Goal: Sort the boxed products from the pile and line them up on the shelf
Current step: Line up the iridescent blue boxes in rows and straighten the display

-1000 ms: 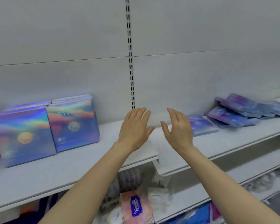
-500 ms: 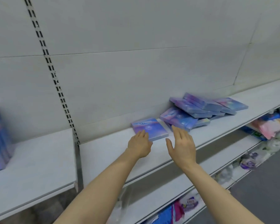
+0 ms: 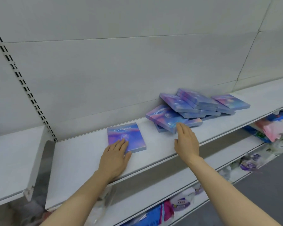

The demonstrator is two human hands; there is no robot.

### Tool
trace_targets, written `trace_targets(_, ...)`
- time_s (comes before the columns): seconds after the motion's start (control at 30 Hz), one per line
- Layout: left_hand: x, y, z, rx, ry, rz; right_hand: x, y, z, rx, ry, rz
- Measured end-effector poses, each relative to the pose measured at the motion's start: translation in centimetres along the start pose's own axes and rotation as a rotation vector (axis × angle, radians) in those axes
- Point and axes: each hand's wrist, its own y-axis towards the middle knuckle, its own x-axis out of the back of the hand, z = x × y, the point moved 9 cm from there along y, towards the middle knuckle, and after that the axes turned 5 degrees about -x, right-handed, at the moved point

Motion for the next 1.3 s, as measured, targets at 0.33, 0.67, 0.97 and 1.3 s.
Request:
trace_targets(0.33,0.4,-6.9,7.7,0.518,-0.186,-0.046,-3.4,3.3,1.6,0.246,-0.167,0.024)
trace_targets(0.67,0.9,-4.7,7.6,0.519,-0.247,0.121,-2.6,-7.0,10.2,0.435,-0.022,-0.163)
trace_targets(0.97,0.2,-3.2,6.3,0.683,-0.319,0.259,-1.5,-4.6,8.0,-0.106,0.006,0.328)
trace_targets(1.3,3.2,-5.1,5.9,0.820,-0.592,0.035,-3.7,-3.1,5.3,-0.501,0.177,0.579)
